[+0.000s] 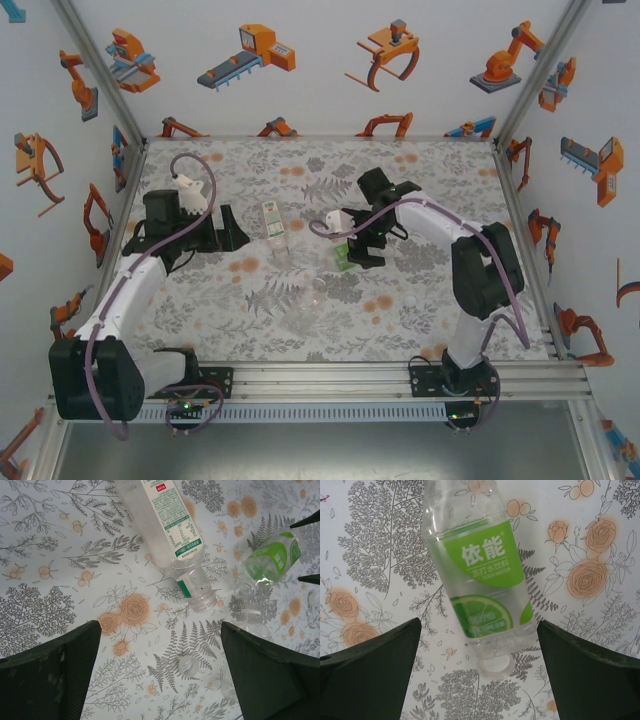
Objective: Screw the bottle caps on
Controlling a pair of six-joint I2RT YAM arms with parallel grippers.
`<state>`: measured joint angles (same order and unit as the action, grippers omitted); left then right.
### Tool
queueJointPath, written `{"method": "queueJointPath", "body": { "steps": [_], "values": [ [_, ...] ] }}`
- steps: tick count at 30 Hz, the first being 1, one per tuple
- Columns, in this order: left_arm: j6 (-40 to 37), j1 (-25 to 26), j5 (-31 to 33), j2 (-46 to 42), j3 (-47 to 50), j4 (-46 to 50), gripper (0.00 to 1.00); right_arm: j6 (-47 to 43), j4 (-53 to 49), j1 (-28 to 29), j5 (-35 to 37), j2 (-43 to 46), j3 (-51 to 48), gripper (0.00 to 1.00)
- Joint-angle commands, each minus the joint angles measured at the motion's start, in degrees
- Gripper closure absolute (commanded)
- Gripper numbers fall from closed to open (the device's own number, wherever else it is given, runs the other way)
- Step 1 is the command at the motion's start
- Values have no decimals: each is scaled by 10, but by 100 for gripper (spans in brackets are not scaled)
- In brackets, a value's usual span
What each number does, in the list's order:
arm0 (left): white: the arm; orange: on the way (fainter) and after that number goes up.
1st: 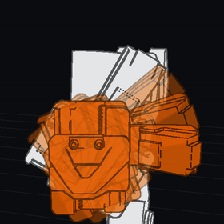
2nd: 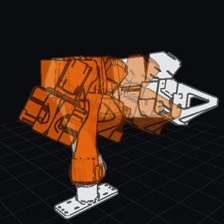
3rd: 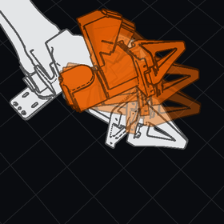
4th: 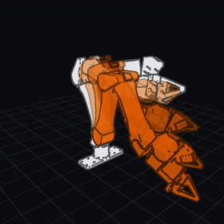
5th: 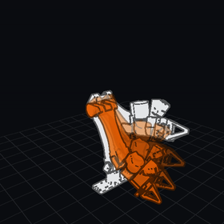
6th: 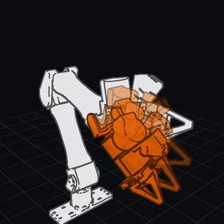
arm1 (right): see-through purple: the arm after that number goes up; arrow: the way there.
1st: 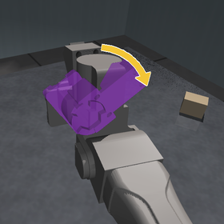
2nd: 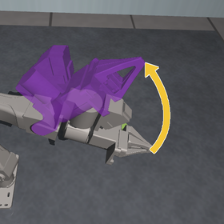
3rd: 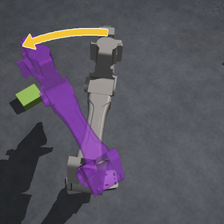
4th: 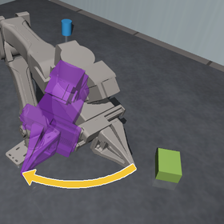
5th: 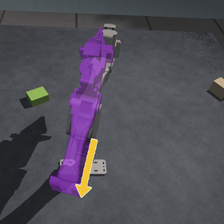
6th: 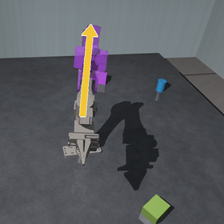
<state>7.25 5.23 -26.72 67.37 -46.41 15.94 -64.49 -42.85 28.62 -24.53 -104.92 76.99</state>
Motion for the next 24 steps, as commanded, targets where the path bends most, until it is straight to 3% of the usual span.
{"method": "queueJointPath", "body": {
  "steps": [1,14,16,24],
  "values": [
    [8,1,-19,12,-22,13,3,-17,7,11,-12,-23,4,15],
    [3,7,-24,21,-24,19,3,-9,40,13,-10,-51,-32,32],
    [2,8,-23,19,-22,19,3,0,59,14,-7,-45,-46,38],
    [27,17,-27,10,-16,6,4,59,81,13,20,10,-85,48]
  ]
}}
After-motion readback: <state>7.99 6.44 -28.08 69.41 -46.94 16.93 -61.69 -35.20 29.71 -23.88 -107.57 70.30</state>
